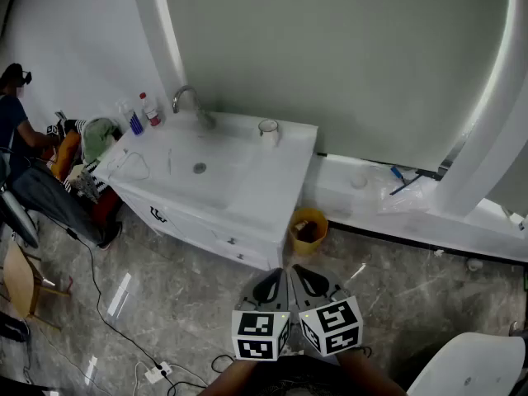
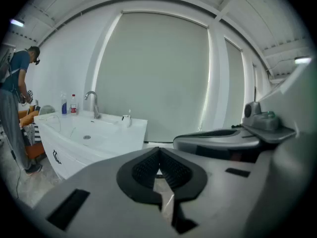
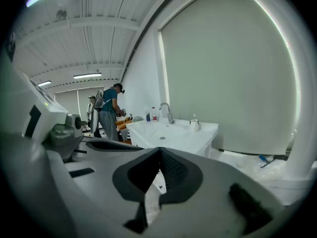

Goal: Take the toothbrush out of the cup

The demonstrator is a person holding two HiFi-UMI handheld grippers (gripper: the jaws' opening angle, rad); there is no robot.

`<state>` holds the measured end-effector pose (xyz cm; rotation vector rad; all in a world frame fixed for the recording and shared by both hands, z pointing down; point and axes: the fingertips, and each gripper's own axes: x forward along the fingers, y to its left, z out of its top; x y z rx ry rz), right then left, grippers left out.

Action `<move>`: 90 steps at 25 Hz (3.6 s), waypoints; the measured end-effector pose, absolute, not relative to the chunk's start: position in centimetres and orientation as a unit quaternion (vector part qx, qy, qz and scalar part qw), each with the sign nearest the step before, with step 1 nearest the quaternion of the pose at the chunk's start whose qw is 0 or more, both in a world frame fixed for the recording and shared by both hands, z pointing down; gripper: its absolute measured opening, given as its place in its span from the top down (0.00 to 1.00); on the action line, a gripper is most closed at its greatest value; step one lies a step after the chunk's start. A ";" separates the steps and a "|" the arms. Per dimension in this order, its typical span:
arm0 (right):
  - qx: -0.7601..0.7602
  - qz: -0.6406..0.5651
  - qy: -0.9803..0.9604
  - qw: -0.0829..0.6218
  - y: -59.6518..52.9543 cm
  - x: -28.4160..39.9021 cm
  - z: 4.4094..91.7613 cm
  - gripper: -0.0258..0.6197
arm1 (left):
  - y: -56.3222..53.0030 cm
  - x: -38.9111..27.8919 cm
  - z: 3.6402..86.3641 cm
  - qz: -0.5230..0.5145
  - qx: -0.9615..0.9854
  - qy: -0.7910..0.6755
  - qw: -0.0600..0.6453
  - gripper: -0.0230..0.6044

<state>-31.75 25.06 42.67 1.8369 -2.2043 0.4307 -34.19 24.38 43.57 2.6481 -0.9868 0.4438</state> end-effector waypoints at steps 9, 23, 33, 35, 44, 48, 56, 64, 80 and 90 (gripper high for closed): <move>0.635 0.151 -0.750 0.112 25.1 -32.5 42.9 0.94 | 24.4 -34.8 43.9 0.153 0.918 -0.336 0.148 0.95; 0.650 0.168 -0.733 0.114 24.4 -30.2 44.2 0.94 | 23.8 -32.8 45.2 0.166 0.921 -0.317 0.154 0.95; 0.623 0.167 -0.755 0.118 21.1 -26.6 44.7 0.94 | 20.6 -29.3 45.4 0.167 0.908 -0.351 0.156 0.95; 0.617 0.168 -0.760 0.118 20.3 -25.4 44.6 0.94 | 19.9 -28.1 45.3 0.169 0.905 -0.357 0.156 0.95; 0.589 0.179 -0.779 0.115 16.6 -19.9 45.2 0.94 | 16.5 -22.7 46.1 0.187 0.889 -0.385 0.161 0.95; 0.579 0.183 -0.787 0.110 15.2 -17.2 45.5 0.94 | 15.3 -19.9 46.4 0.193 0.884 -0.395 0.157 0.95; 0.560 0.193 -0.800 0.099 13.0 -12.5 45.6 0.94 | 13.1 -15.5 46.4 0.207 0.872 -0.417 0.151 0.95; 0.550 0.197 -0.807 0.088 11.7 -9.7 45.6 0.94 | 12.0 -13.2 46.2 0.218 0.863 -0.432 0.143 0.95; 0.536 0.205 -0.811 0.116 6.1 -12.4 46.8 0.94 | 6.0 -15.3 46.8 0.203 0.859 -0.440 0.167 0.95; 0.540 0.195 -0.808 0.131 0.3 -15.6 46.8 0.94 | 0.0 -18.3 46.8 0.187 0.864 -0.435 0.173 0.95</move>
